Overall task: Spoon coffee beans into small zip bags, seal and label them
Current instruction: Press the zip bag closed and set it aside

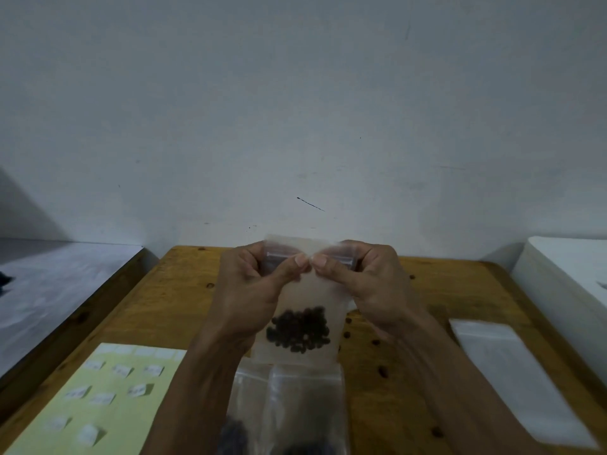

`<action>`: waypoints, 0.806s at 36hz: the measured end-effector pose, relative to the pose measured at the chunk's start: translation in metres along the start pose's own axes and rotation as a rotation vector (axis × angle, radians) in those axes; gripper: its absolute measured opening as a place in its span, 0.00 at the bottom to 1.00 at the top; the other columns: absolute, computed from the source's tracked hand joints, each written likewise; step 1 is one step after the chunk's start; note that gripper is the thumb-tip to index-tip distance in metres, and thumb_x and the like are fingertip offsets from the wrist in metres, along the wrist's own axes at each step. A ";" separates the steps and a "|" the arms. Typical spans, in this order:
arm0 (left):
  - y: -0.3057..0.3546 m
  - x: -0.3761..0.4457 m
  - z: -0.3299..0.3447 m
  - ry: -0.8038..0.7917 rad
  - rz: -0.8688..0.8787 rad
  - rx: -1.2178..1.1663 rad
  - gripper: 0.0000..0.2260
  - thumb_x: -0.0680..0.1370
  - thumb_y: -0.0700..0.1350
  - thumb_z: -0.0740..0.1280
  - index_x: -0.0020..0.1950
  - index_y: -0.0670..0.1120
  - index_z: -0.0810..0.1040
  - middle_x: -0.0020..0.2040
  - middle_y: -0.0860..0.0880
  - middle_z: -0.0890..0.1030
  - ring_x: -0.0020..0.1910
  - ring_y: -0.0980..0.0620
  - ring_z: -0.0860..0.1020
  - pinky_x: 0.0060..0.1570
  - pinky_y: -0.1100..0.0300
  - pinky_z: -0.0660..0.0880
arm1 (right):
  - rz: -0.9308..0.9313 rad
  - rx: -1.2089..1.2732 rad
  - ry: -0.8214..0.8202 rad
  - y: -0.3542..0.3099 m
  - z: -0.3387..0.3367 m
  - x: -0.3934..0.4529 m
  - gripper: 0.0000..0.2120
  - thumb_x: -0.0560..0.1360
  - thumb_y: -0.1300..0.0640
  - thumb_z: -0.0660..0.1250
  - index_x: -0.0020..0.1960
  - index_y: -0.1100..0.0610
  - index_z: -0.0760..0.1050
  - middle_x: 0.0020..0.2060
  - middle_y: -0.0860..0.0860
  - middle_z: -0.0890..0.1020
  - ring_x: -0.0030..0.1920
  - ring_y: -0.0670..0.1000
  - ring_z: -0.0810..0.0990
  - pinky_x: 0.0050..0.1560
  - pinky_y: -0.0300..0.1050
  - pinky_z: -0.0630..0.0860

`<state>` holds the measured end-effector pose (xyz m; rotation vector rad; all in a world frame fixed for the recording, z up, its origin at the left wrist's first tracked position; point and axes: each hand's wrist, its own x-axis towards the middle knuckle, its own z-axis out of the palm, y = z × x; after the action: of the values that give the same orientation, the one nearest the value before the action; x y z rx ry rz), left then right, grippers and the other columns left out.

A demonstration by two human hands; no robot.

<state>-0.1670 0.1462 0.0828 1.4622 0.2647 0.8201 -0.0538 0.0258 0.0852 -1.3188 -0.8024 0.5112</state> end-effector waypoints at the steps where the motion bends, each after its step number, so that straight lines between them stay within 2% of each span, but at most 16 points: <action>1: 0.000 0.000 0.000 0.008 -0.007 -0.006 0.09 0.68 0.44 0.73 0.42 0.39 0.82 0.39 0.39 0.84 0.39 0.41 0.83 0.40 0.50 0.83 | -0.007 -0.015 0.012 0.000 0.001 0.000 0.15 0.68 0.53 0.75 0.48 0.62 0.84 0.42 0.54 0.86 0.43 0.53 0.86 0.40 0.45 0.81; 4: 0.002 0.000 -0.003 0.038 -0.069 -0.033 0.10 0.68 0.44 0.74 0.41 0.38 0.83 0.40 0.39 0.84 0.40 0.43 0.83 0.42 0.50 0.82 | 0.011 -0.015 0.046 -0.002 0.002 -0.002 0.16 0.66 0.52 0.75 0.48 0.61 0.84 0.42 0.54 0.87 0.43 0.51 0.86 0.41 0.46 0.82; 8: 0.006 -0.002 -0.015 0.100 -0.082 -0.041 0.09 0.67 0.44 0.74 0.36 0.38 0.81 0.36 0.42 0.84 0.36 0.49 0.81 0.39 0.57 0.80 | 0.059 -0.019 0.045 -0.003 -0.004 -0.005 0.14 0.65 0.51 0.75 0.45 0.60 0.85 0.39 0.55 0.87 0.40 0.51 0.85 0.43 0.48 0.82; 11: 0.007 -0.009 -0.021 0.125 -0.092 -0.058 0.10 0.67 0.42 0.74 0.35 0.37 0.77 0.36 0.42 0.84 0.34 0.49 0.81 0.35 0.58 0.79 | 0.065 -0.043 0.072 -0.001 -0.001 -0.011 0.14 0.63 0.51 0.77 0.42 0.60 0.85 0.37 0.54 0.86 0.37 0.49 0.83 0.40 0.47 0.79; 13: 0.008 -0.013 -0.027 0.129 -0.124 -0.030 0.10 0.67 0.43 0.74 0.36 0.37 0.79 0.36 0.43 0.84 0.34 0.50 0.81 0.34 0.56 0.81 | 0.080 -0.035 0.076 0.001 0.005 -0.015 0.14 0.63 0.51 0.77 0.43 0.61 0.85 0.37 0.54 0.87 0.37 0.48 0.83 0.37 0.45 0.79; 17: 0.014 -0.026 -0.050 0.090 -0.218 0.073 0.08 0.68 0.48 0.72 0.37 0.43 0.84 0.38 0.46 0.84 0.37 0.52 0.81 0.35 0.53 0.82 | 0.200 0.062 -0.017 0.006 0.018 -0.022 0.10 0.71 0.55 0.74 0.47 0.62 0.85 0.41 0.57 0.86 0.38 0.49 0.83 0.31 0.41 0.79; 21: 0.017 -0.045 -0.078 0.090 -0.299 0.145 0.12 0.72 0.47 0.70 0.42 0.37 0.83 0.37 0.44 0.82 0.35 0.50 0.80 0.32 0.52 0.81 | 0.297 0.128 -0.082 0.022 0.037 -0.031 0.05 0.74 0.63 0.72 0.47 0.66 0.83 0.36 0.57 0.83 0.33 0.50 0.81 0.29 0.40 0.79; 23: 0.013 -0.054 -0.091 0.093 -0.348 0.200 0.11 0.75 0.43 0.70 0.44 0.34 0.81 0.35 0.44 0.81 0.33 0.51 0.79 0.29 0.55 0.80 | 0.330 0.106 -0.071 0.033 0.049 -0.036 0.05 0.74 0.64 0.73 0.45 0.67 0.81 0.35 0.59 0.82 0.32 0.52 0.80 0.29 0.40 0.78; 25: 0.007 -0.063 -0.105 0.100 -0.406 0.277 0.09 0.76 0.41 0.70 0.43 0.35 0.78 0.34 0.44 0.79 0.32 0.53 0.78 0.29 0.55 0.80 | 0.365 0.055 -0.066 0.045 0.061 -0.042 0.06 0.73 0.64 0.74 0.45 0.68 0.80 0.33 0.59 0.82 0.31 0.52 0.80 0.30 0.41 0.78; 27: -0.004 -0.069 -0.115 0.101 -0.464 0.328 0.08 0.76 0.41 0.71 0.41 0.37 0.77 0.35 0.43 0.78 0.32 0.53 0.78 0.30 0.53 0.80 | 0.397 -0.014 -0.060 0.056 0.068 -0.047 0.07 0.73 0.64 0.74 0.45 0.68 0.79 0.32 0.59 0.82 0.30 0.51 0.80 0.31 0.42 0.79; 29: -0.015 -0.072 -0.121 0.107 -0.492 0.372 0.09 0.75 0.41 0.73 0.42 0.36 0.77 0.36 0.41 0.77 0.32 0.52 0.78 0.32 0.50 0.81 | 0.421 -0.113 -0.049 0.064 0.072 -0.050 0.06 0.73 0.63 0.75 0.42 0.65 0.80 0.32 0.58 0.83 0.31 0.51 0.81 0.34 0.45 0.80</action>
<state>-0.2885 0.1958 0.0291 1.6014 0.8584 0.4591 -0.1339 0.0483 0.0148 -1.5956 -0.5991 0.8428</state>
